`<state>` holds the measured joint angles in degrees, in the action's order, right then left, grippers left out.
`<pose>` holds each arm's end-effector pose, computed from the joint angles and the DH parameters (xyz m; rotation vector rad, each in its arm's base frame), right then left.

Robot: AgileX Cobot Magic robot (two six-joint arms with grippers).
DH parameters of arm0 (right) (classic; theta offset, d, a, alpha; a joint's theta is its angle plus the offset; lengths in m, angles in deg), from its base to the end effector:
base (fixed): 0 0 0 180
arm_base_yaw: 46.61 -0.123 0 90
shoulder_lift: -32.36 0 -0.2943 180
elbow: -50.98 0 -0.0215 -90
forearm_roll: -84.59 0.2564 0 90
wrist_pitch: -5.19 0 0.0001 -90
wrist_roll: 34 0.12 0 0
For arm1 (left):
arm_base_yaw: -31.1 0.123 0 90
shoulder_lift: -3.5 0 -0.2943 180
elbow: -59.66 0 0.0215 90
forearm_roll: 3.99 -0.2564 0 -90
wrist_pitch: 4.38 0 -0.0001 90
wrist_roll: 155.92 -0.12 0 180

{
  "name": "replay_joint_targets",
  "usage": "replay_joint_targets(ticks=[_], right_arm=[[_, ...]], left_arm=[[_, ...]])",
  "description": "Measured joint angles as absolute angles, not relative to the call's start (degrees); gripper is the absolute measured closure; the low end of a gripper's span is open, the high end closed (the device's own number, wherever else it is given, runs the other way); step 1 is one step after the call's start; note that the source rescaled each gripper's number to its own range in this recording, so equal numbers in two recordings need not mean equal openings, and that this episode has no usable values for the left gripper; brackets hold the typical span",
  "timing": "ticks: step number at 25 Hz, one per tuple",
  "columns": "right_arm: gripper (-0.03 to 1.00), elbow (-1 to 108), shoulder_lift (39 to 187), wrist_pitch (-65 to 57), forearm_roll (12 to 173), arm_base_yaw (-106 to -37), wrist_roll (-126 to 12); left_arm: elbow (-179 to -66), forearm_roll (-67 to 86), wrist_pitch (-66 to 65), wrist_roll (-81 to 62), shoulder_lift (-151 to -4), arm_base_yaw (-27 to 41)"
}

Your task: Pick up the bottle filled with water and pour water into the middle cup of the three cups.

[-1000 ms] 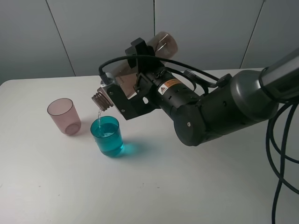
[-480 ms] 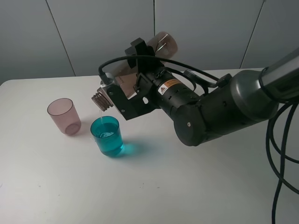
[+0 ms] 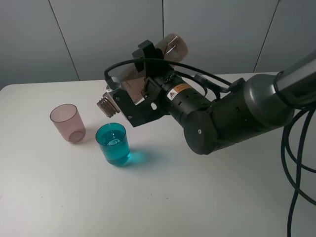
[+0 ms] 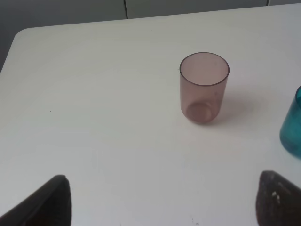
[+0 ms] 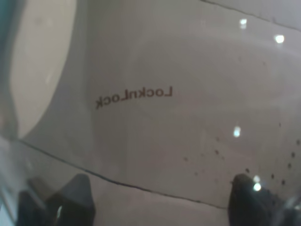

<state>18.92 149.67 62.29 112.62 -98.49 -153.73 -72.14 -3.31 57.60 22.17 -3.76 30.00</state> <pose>0.2804 0.2807 0.1640 -1.6264 0.6843 -1.0069 0.0135 -0.0015 0.2679 0.0546 2.0489 -0.0054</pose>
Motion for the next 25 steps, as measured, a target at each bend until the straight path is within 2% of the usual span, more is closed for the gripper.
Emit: replay_joint_targets(ticks=[9,19,25], right_arm=[[0.92,18.92,149.67,61.77,112.85,-98.49,-152.42],[0.92,17.47,142.39,49.51,113.78,-98.49,-129.24],[0.92,12.92,135.46,47.59,113.78,-96.49,-112.68]], left_arm=[[-72.14,-4.29,57.60,22.17,-3.76,30.00],[-72.14,-4.50,57.60,22.17,-3.76,30.00],[-72.14,-4.50,57.60,22.17,-3.76,30.00]])
